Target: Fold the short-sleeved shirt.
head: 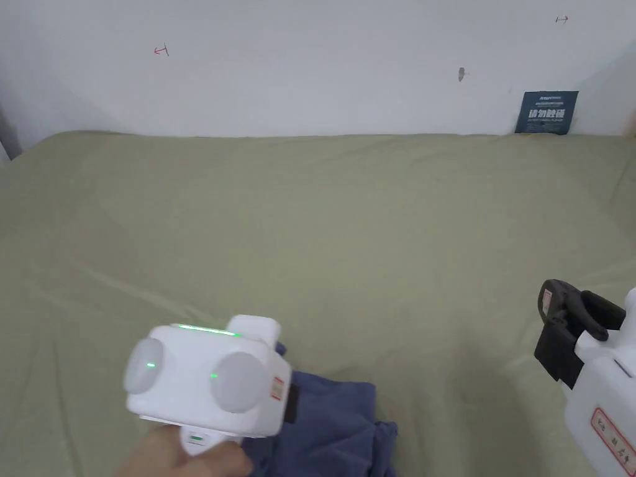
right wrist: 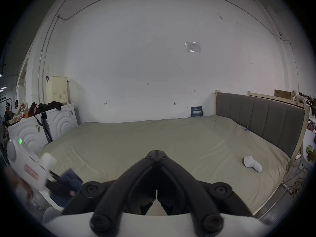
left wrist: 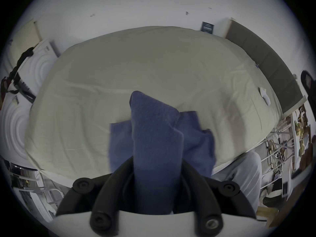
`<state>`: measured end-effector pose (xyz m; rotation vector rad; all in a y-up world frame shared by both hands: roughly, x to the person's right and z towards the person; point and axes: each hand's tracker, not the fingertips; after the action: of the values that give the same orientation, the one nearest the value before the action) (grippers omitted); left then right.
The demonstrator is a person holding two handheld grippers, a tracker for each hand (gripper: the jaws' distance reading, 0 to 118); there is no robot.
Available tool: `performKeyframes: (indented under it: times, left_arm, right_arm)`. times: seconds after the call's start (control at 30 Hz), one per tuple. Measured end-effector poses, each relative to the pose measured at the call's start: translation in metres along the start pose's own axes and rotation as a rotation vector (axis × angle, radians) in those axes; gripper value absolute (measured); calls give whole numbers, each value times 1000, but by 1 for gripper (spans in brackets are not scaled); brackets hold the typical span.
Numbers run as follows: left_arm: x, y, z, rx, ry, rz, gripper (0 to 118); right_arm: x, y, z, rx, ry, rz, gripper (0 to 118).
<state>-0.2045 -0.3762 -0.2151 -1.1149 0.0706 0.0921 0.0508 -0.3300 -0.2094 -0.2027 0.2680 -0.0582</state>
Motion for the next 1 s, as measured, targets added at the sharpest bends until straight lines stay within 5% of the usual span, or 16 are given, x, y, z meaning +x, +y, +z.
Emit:
performKeyframes:
  times: [0.07,0.1,0.13,0.33,0.4,0.47,0.5,0.53,0.73,1.0]
  left_arm:
    - [29,-1,-22,-4,-27,-14,31]
    - [40,-3,-31,-4,-75,-31,56]
    - [53,-3,-39,-14,-128,-35,94]
    - [29,2,-32,17,-308,84,100]
    - [2,5,-16,11,-326,125,91]
    - [-30,-1,-5,50,-363,164,46]
    - [-42,-7,-4,60,-368,158,14]
    - [-50,-10,-3,67,-371,169,0]
    - [-64,-36,-58,-41,-731,262,0]
    - [-28,-63,-112,-124,-798,257,0]
  right_arm:
    - [4,-1,1,-8,-5,-10,2]
    - [6,-1,2,-10,-8,-13,2]
    - [8,-2,3,-12,-15,-15,2]
    - [22,-5,6,-33,-48,-16,2]
    - [25,-8,4,-38,-56,-30,2]
    - [25,-11,0,-52,-57,-48,2]
    - [24,-12,-2,-55,-58,-55,2]
    - [23,-14,-3,-56,-57,-59,2]
    - [13,-20,-8,-94,-36,-74,2]
    - [6,-31,-7,-166,-3,-44,2]
